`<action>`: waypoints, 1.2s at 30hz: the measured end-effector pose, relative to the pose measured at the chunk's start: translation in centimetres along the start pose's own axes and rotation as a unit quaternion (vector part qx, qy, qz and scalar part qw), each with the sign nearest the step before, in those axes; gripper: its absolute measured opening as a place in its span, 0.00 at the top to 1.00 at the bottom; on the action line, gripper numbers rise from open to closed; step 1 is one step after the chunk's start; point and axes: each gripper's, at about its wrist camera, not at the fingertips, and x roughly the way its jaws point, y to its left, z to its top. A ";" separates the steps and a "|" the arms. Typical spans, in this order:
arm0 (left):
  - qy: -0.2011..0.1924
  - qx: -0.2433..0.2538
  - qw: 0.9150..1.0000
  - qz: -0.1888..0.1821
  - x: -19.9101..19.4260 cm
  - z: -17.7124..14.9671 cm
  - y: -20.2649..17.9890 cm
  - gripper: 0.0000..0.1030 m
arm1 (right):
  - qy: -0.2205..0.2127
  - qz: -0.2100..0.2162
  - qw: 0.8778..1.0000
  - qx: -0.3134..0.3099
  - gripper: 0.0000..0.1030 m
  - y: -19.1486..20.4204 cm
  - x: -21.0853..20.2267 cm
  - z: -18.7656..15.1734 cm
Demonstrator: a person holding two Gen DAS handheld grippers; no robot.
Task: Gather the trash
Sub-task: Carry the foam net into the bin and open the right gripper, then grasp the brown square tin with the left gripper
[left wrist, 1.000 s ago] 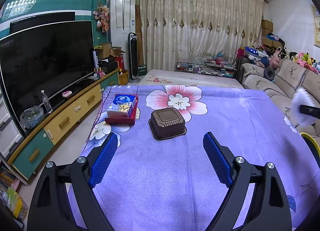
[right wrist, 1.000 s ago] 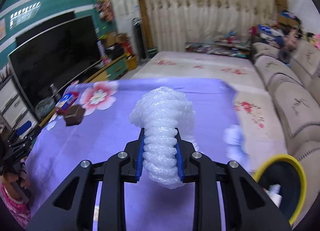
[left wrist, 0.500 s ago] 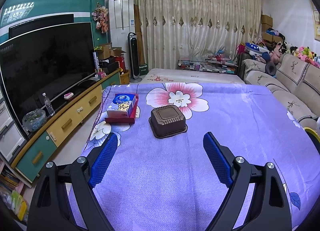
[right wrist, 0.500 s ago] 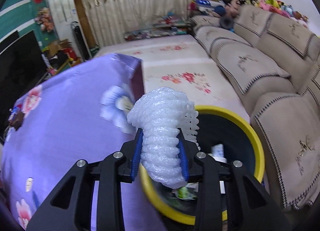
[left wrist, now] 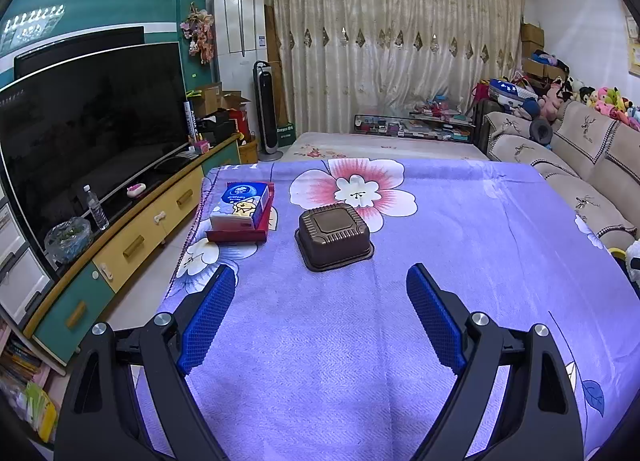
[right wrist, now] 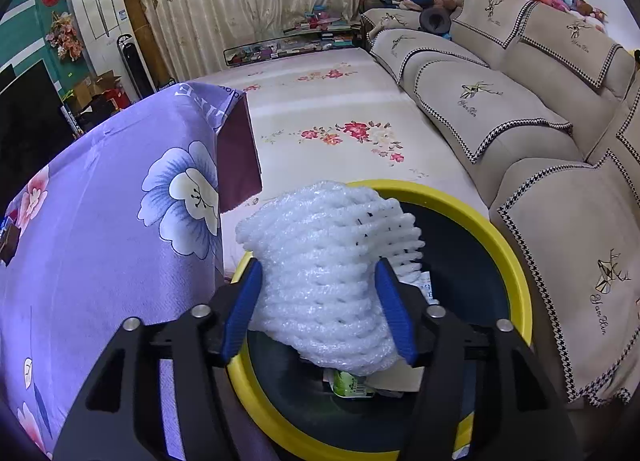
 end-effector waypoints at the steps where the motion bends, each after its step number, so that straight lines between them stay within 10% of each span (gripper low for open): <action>1: 0.000 0.000 1.000 0.000 0.0 0.0 0.0 0.16 | -0.001 0.000 1.000 -0.001 0.38 0.0 0.0 0.1; 22: 0.011 -0.006 1.000 0.008 0.6 0.1 -0.1 0.15 | -0.018 0.023 1.000 -0.006 0.24 1.2 -2.2 -0.6; 36: 0.099 -0.018 0.995 0.018 5.3 4.1 -1.5 0.15 | -0.056 0.064 0.996 -0.016 0.21 0.6 -5.9 -1.7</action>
